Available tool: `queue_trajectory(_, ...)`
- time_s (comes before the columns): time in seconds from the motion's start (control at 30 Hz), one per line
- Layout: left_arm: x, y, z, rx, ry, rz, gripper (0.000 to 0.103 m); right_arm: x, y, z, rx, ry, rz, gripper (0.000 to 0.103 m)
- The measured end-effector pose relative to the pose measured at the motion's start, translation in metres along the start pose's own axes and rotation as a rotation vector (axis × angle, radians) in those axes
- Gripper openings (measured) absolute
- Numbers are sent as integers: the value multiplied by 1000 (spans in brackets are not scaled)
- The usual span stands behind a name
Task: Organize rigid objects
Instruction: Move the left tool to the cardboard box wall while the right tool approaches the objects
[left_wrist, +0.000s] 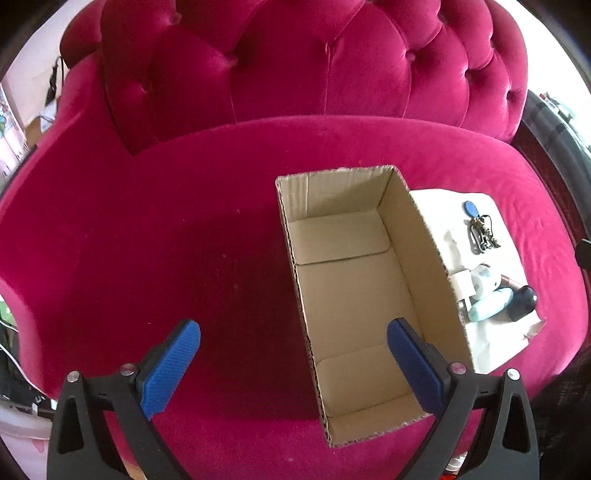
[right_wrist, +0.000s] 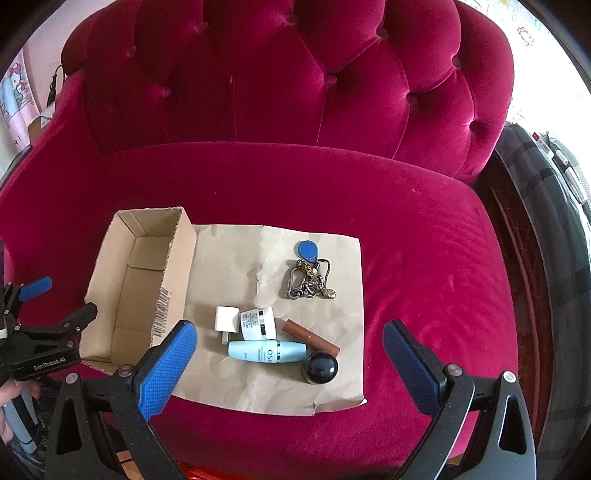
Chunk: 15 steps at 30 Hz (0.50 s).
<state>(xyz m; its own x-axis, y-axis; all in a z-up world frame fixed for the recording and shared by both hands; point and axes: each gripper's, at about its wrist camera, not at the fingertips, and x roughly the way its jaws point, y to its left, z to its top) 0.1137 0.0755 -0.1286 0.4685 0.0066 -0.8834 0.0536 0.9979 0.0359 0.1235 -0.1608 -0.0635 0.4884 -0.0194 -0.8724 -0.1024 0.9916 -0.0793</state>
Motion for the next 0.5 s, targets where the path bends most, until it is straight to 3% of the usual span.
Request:
queue_trajectory(0.37,16,7,-8,-41,34,-45,103,35,-3,-4,14,34,2,103)
queue_trajectory(0.43,19,5,-11,-34,45,-52,100,40,-4,-4,19,44,1,103)
queue_trajectory(0.5,19,3,-11,-19,46,-58,90,44,-6,-5,25,52,0,103)
